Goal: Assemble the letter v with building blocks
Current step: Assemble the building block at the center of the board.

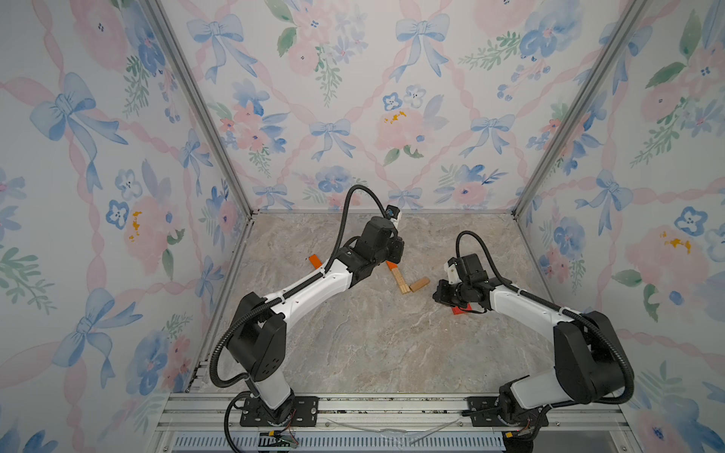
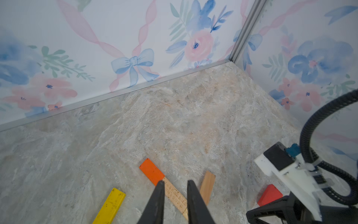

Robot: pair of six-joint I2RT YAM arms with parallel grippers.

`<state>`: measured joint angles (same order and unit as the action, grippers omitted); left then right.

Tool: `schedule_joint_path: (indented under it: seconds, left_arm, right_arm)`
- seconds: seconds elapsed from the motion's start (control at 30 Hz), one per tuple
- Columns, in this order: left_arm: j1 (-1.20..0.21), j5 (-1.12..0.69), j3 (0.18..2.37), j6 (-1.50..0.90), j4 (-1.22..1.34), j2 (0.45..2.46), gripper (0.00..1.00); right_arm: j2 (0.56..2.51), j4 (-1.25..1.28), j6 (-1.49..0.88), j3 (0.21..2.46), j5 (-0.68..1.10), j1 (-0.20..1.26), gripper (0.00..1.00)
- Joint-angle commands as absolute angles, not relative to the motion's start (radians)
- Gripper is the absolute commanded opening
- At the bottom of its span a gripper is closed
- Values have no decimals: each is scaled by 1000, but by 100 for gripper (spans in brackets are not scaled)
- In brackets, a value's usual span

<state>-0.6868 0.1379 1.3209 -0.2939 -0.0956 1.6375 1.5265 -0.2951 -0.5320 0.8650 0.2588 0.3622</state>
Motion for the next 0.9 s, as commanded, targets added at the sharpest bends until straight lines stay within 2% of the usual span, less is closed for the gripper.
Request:
schedule_joint_path:
  seconds: [0.0,0.13,0.37,0.87]
  left_arm:
    - [-641,151,1198,-419,-70,1554,23]
    - [-606,141,1043,-493,-27,1459,19]
    - [-594,105,833,-653,86,1388,19]
    - [-593,91,822,-666,98,1417,19]
  right_arm:
    - [1580,-290,-510,944,261,379,0]
    - [1649,-289,-496,988,251,384,1]
    - [1781,-314,-481,1066,237,403,2]
    - [1859,-313,-489,1099,207,419,3]
